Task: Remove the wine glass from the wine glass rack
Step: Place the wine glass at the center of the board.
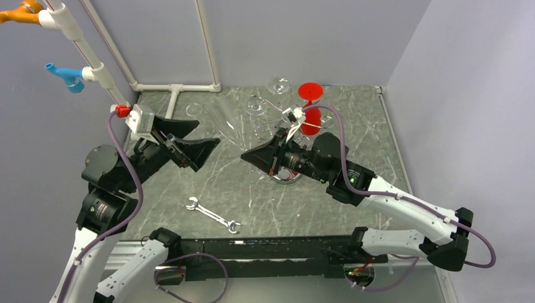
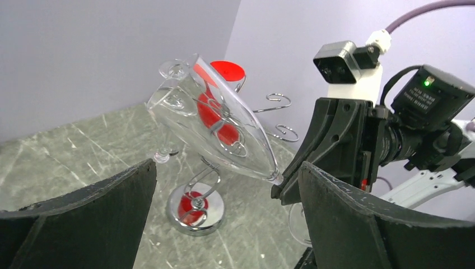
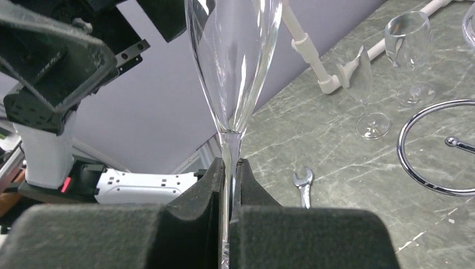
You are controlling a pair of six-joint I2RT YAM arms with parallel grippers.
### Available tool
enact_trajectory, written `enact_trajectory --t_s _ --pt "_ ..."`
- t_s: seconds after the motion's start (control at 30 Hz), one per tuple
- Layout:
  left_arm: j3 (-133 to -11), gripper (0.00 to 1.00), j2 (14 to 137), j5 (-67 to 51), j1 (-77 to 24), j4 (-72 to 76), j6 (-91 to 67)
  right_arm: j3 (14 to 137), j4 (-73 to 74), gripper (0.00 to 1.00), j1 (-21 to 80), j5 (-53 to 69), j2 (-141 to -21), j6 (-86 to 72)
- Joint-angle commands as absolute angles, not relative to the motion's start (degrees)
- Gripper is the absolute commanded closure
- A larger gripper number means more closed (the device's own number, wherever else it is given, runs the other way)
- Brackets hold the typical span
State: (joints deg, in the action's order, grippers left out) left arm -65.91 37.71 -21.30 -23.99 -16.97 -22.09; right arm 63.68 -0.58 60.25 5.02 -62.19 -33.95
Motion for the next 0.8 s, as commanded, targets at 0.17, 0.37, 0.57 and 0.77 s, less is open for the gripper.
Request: enact_trajectory --t_s 0.17,0.37,0.57,0.77 --pt "-65.16 0.01 39.89 -24.00 -23.99 -8.91 -32.46 61.33 -8.50 1.00 60.40 6.95 -58.15 -27.94" --pt "-64.89 0.00 41.14 -25.70 -23.99 -6.91 -35.10 59.98 -10.27 1.00 60.44 8.74 -57.73 -26.36" --pt "-66.44 0.02 42.60 -26.45 -23.99 -7.82 -36.60 57.72 -14.04 1.00 60.47 11.71 -56.93 -24.49" --pt "-68.10 0.08 44.24 -27.14 -23.99 -10.03 -36.70 56.35 -15.71 1.00 60.41 13.80 -57.20 -20.90"
